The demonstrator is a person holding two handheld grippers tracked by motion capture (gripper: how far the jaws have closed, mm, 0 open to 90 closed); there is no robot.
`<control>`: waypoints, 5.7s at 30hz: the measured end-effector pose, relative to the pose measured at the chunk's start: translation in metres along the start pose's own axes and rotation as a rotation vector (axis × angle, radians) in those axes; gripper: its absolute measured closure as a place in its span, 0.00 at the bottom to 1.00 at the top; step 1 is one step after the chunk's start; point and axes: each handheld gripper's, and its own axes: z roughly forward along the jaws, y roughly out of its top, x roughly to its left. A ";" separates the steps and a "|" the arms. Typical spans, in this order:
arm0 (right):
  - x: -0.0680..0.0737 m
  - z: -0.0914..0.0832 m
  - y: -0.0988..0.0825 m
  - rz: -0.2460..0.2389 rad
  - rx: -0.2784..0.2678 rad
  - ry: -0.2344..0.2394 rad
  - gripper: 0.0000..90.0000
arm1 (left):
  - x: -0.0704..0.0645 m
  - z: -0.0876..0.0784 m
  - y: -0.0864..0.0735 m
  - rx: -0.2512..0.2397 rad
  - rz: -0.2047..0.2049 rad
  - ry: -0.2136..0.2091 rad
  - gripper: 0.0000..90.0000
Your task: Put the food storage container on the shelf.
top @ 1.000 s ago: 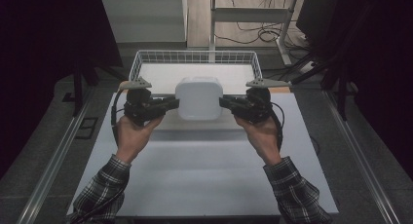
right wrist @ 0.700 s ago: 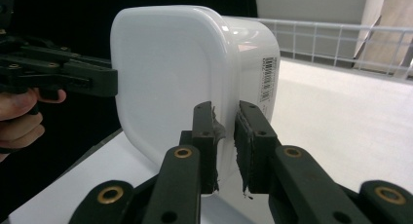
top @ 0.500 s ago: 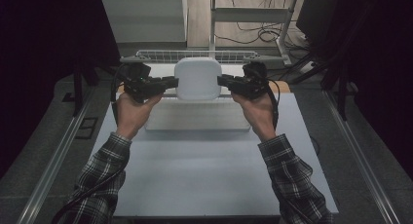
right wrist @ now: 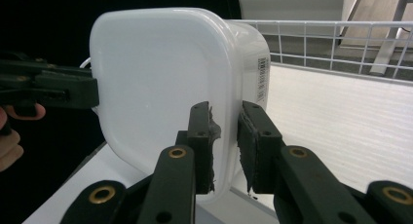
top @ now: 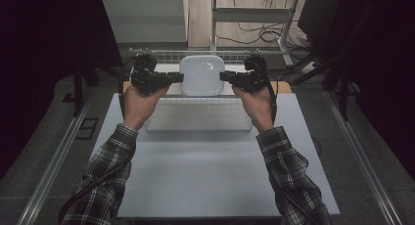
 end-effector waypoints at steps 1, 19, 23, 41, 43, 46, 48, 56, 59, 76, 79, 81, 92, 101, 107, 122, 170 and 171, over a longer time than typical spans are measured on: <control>0.000 0.000 0.001 0.004 0.000 0.000 0.83 | 0.001 0.000 0.000 -0.003 -0.005 -0.008 0.83; 0.002 0.009 0.011 0.037 0.013 0.014 0.68 | 0.011 0.009 0.007 -0.012 -0.051 -0.025 0.64; 0.001 0.015 0.013 0.029 0.028 -0.012 0.67 | 0.012 0.015 0.009 0.015 -0.039 -0.005 0.64; -0.004 0.029 0.014 -0.028 0.029 -0.100 0.44 | 0.023 0.028 0.012 0.006 -0.047 0.034 0.54; -0.005 0.031 0.015 -0.038 0.020 -0.127 0.41 | 0.023 0.030 0.014 0.000 -0.036 0.059 0.52; -0.008 0.035 0.016 -0.035 0.004 -0.156 0.37 | 0.024 0.034 0.016 -0.006 -0.018 0.099 0.46; -0.011 0.038 0.016 -0.015 -0.002 -0.153 0.35 | 0.024 0.035 0.016 -0.011 -0.017 0.111 0.40; -0.012 0.033 0.016 -0.023 -0.027 -0.095 0.21 | 0.020 0.032 0.017 -0.047 0.011 0.082 0.21; -0.008 0.031 0.015 -0.053 -0.026 -0.055 0.12 | 0.017 0.030 0.015 -0.033 0.042 0.054 0.16; 0.008 0.021 -0.015 -0.213 -0.006 -0.036 0.00 | -0.001 0.016 -0.013 -0.008 0.140 -0.041 0.02; 0.007 0.018 -0.019 -0.227 0.004 -0.037 0.01 | -0.002 0.015 -0.020 0.006 0.150 -0.034 0.01; 0.007 0.016 -0.022 -0.233 0.008 -0.031 0.00 | -0.002 0.014 -0.024 0.005 0.156 -0.040 0.01; 0.016 0.006 -0.038 -0.283 0.028 -0.003 0.00 | -0.006 0.009 -0.046 -0.015 0.185 -0.059 0.02; 0.022 -0.001 -0.052 -0.305 0.029 0.008 0.01 | -0.013 0.011 -0.063 0.003 0.203 -0.076 0.02; 0.023 -0.005 -0.065 -0.309 0.041 0.018 0.01 | -0.018 0.013 -0.076 0.016 0.219 -0.070 0.02; 0.026 -0.002 -0.102 -0.337 0.075 0.039 0.01 | -0.021 0.026 -0.116 0.060 0.214 -0.079 0.02; 0.016 -0.011 -0.184 -0.321 0.128 0.022 0.00 | -0.031 0.037 -0.204 0.148 0.191 -0.051 0.03; 0.016 -0.012 -0.185 -0.319 0.128 0.022 0.00 | -0.031 0.037 -0.205 0.148 0.191 -0.050 0.03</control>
